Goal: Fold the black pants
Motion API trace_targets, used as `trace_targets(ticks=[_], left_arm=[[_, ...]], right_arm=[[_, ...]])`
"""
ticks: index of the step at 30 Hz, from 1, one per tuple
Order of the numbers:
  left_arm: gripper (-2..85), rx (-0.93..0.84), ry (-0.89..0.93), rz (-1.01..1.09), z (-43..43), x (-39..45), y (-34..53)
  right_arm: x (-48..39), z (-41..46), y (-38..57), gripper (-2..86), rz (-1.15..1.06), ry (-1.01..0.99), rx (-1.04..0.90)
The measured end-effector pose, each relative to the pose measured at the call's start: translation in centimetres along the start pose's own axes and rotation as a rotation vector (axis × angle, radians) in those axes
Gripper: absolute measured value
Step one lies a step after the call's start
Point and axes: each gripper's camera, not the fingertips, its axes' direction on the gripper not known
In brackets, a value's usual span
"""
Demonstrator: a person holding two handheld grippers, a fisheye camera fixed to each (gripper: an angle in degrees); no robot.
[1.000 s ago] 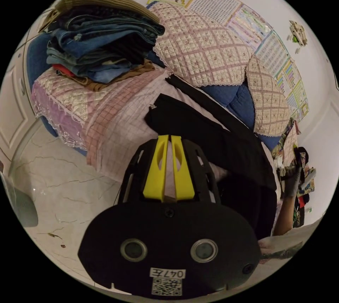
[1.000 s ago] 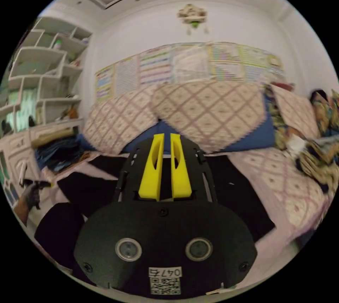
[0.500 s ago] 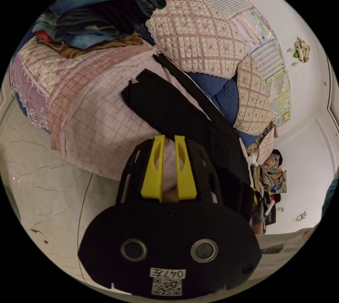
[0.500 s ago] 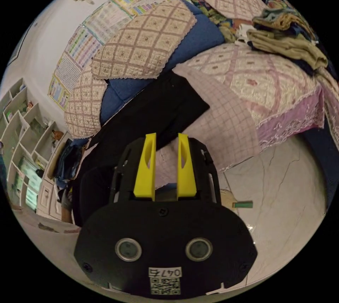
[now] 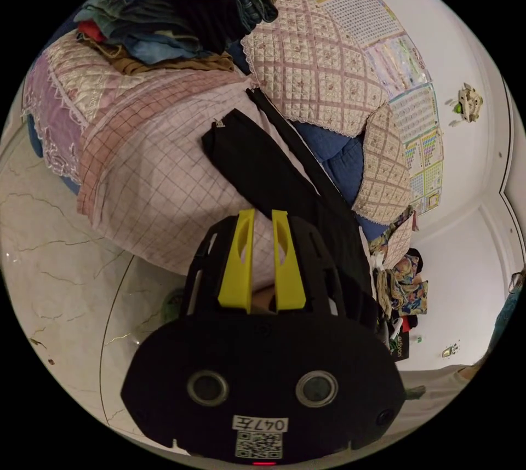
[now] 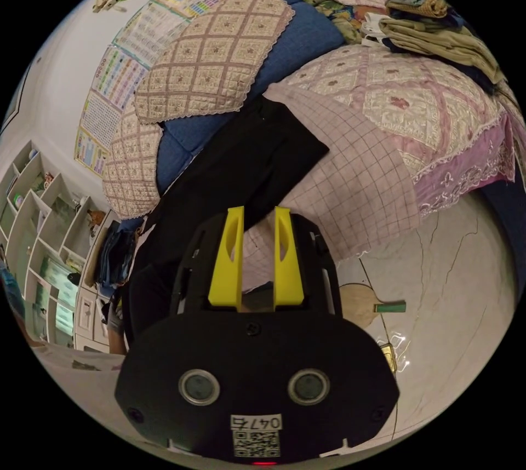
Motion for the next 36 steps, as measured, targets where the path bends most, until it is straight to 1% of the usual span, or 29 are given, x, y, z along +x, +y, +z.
trace_targets(ticks=[5, 11, 16, 19, 22, 25, 28, 32, 34, 36], left_arm=[[5.9, -0.004, 0.025, -0.027, 1.8, -2.4, 3.6], [7.4, -0.017, 0.095, -0.057, 4.2, -5.6, 8.0], [7.1, -0.011, 0.127, -0.084, 6.2, -8.6, 11.5], [5.4, -0.014, 0.122, -0.083, 7.8, -10.0, 13.1], [0.4, -0.002, 0.106, -0.077, 9.5, -11.4, 14.6], [-0.7, 0.02, 0.114, -0.063, 11.1, -12.6, 16.3], [-0.9, 0.097, 0.154, -0.014, 11.9, -13.1, 18.0], [-1.0, 0.223, 0.229, 0.07, 11.9, -12.7, 19.2], [-1.0, 0.27, 0.231, 0.114, 12.1, -12.2, 19.5], [-1.0, 0.3, 0.183, 0.152, 13.1, -12.0, 19.9]], right_arm=[[2.3, 1.1, -0.7, 3.6, -0.014, -0.087, -0.015], [4.0, 1.3, -2.4, 0.1, -0.038, -0.115, 0.005], [4.9, 1.9, -3.6, -0.9, -0.036, -0.121, -0.001], [4.6, 2.1, -4.5, -1.0, -0.063, -0.111, -0.004], [4.2, 2.2, -5.7, -1.0, -0.083, -0.117, 0.002], [3.1, 1.9, -7.0, -1.1, -0.122, -0.121, 0.019], [1.2, 0.8, -8.7, -1.1, -0.185, -0.124, 0.072], [-2.7, -1.8, -11.1, -1.2, -0.326, -0.132, 0.237], [-4.1, -1.8, -12.0, -1.2, -0.366, -0.129, 0.271], [-4.7, -0.5, -13.0, -1.2, -0.369, -0.117, 0.239]])
